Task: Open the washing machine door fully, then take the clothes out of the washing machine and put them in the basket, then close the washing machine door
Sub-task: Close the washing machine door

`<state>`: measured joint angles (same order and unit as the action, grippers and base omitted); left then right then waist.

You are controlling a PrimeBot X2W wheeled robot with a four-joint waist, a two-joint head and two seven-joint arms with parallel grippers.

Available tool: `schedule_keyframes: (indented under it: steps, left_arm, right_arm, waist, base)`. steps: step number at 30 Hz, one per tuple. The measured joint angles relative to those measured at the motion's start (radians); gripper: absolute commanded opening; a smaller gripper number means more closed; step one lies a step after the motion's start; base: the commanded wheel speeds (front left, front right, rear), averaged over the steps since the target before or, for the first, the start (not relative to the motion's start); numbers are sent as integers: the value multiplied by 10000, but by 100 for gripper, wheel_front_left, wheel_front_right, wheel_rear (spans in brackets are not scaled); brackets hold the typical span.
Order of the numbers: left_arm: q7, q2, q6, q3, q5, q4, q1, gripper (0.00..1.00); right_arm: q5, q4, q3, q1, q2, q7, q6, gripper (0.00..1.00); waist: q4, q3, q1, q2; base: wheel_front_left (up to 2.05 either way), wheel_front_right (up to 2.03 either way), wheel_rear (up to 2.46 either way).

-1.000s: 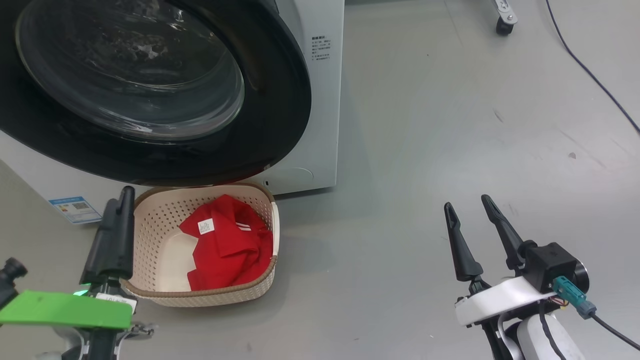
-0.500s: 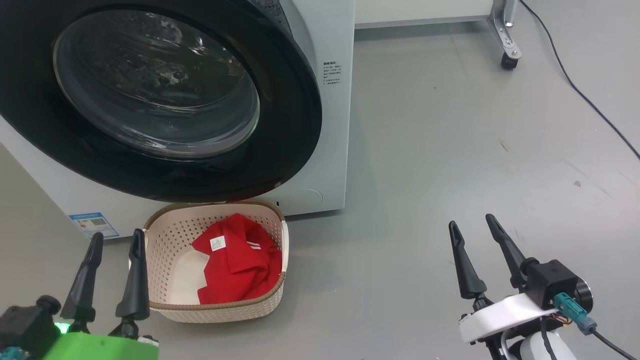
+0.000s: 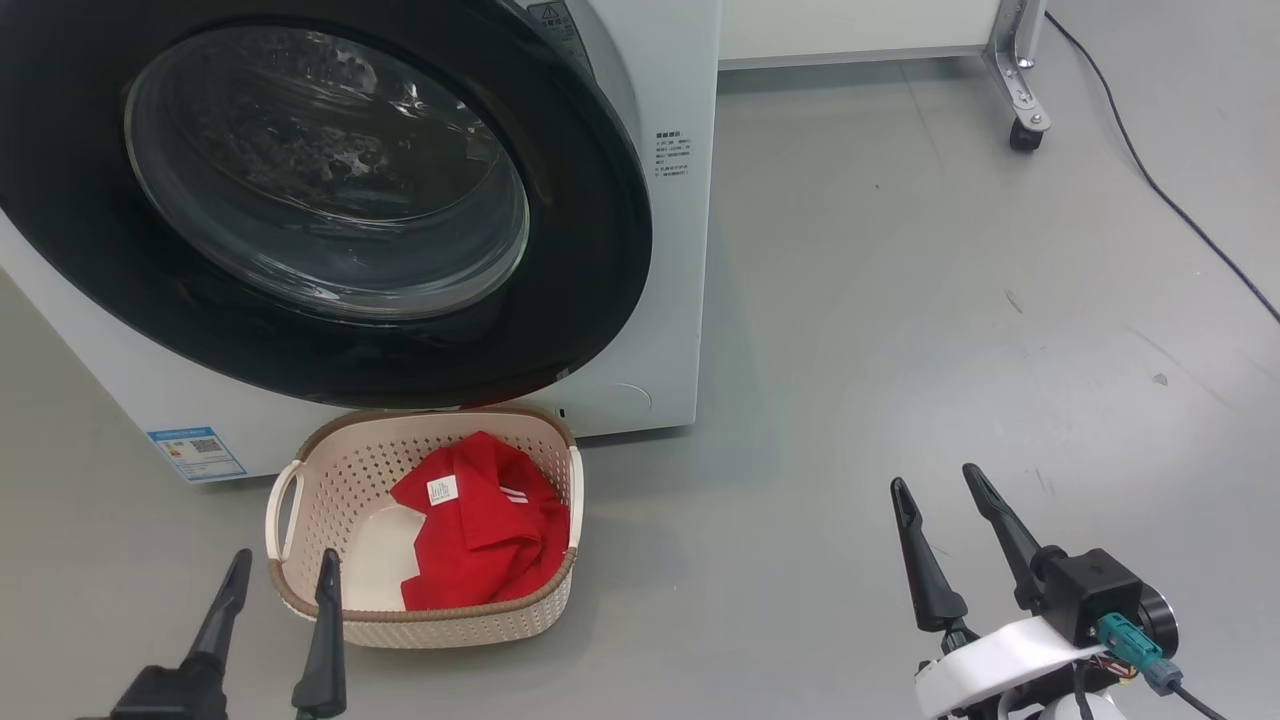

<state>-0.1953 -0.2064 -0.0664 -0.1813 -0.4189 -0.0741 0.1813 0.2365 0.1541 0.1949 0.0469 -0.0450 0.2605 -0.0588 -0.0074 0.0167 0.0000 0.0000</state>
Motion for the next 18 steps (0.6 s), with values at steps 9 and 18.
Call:
schedule_keyframes:
  steps: [9,18]
  left_arm:
    - [-12,326,-178,-217,255,278,72,100]
    - [-56,479,-267,-259,426,403,71,100]
  right_arm:
    - [-4,59,0,31,4,0,90,100]
    - [-4,59,0,30,4,0,92,100]
  waist:
    - [-18,68,0,0]
    - [-45,98,0,0]
  base:
    - [0,0,0]
    - [0,0,0]
